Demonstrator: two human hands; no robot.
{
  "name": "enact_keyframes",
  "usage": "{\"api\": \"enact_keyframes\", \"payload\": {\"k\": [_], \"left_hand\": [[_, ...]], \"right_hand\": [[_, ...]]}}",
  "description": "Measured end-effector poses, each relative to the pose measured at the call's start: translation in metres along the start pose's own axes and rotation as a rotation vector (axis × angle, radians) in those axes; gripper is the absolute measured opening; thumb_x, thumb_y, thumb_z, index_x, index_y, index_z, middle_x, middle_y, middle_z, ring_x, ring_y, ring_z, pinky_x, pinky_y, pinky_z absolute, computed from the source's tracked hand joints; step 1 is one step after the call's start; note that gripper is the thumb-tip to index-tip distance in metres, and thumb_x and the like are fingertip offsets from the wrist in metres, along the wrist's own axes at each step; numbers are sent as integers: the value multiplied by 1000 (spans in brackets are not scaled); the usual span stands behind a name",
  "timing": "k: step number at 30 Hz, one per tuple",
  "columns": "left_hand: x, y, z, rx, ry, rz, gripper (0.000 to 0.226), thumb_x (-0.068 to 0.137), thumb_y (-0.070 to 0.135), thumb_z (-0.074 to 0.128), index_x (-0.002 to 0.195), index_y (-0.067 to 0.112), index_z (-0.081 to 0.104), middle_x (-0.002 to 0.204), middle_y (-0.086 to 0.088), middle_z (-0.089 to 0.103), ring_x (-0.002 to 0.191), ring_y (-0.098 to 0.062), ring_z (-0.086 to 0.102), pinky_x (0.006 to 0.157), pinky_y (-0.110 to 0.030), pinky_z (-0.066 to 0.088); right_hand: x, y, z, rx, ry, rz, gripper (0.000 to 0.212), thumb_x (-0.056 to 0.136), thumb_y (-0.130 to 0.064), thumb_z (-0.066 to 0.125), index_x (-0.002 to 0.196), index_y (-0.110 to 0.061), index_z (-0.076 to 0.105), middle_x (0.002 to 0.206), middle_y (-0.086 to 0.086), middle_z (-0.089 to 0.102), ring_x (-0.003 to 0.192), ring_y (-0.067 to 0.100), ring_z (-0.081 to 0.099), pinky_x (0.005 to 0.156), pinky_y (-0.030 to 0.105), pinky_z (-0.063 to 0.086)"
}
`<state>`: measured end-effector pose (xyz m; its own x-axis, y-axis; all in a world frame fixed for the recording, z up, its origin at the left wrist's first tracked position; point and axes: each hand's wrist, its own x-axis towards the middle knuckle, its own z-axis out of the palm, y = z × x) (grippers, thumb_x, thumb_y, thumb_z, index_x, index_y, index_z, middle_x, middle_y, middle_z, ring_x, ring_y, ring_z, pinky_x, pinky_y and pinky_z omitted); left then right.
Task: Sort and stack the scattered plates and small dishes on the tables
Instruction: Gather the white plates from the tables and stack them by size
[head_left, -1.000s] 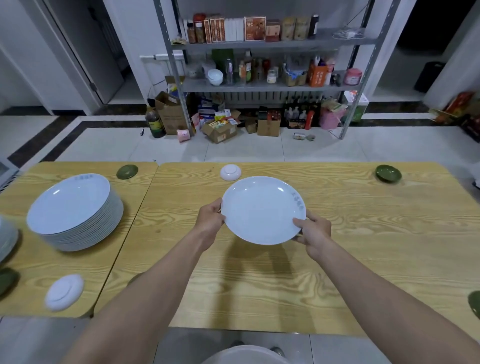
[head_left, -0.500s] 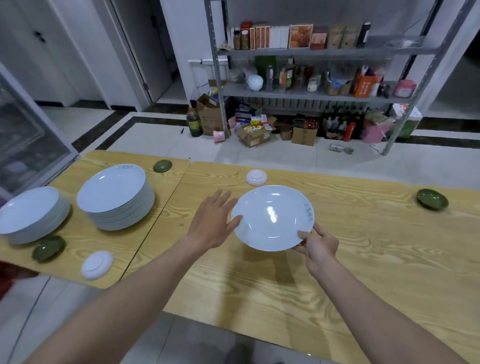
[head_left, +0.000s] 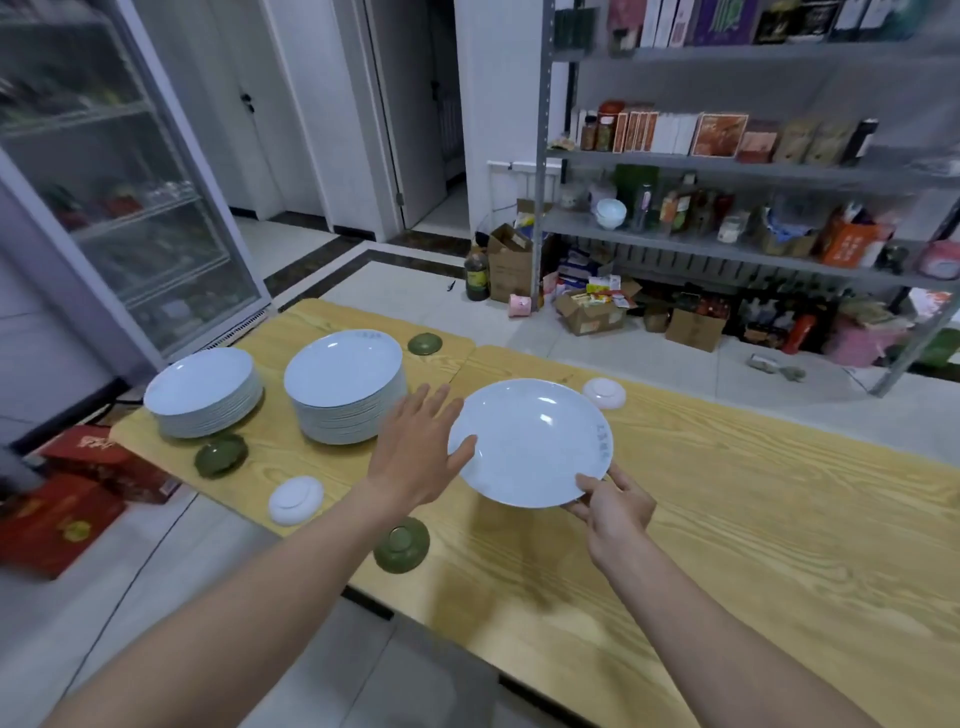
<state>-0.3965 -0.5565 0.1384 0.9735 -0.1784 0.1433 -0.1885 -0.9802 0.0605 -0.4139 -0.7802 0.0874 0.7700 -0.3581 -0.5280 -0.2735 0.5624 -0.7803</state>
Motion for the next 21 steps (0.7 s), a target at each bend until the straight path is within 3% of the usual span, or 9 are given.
{"api": "enact_keyframes", "payload": {"k": [7,21], "left_hand": [[-24,-84,-22,-33,73,-15,58,100,52,36,148,20,38,160,-3,28,150,-25,17,120,-41,14],[-18,-226,-42,-25,102,-71,61,100,54,32,151,21,34,162,-4,23,150,-24,16,121,-41,17]], "right_hand": [[-40,37,84,-2,-6,-41,42,79,20,62,112,-6,57,99,17,67,78,34,70,46,34,58],[-59,101,225,-79,45,-30,48,78,17,65,112,-15,55,100,11,64,73,28,70,45,32,57]]}}
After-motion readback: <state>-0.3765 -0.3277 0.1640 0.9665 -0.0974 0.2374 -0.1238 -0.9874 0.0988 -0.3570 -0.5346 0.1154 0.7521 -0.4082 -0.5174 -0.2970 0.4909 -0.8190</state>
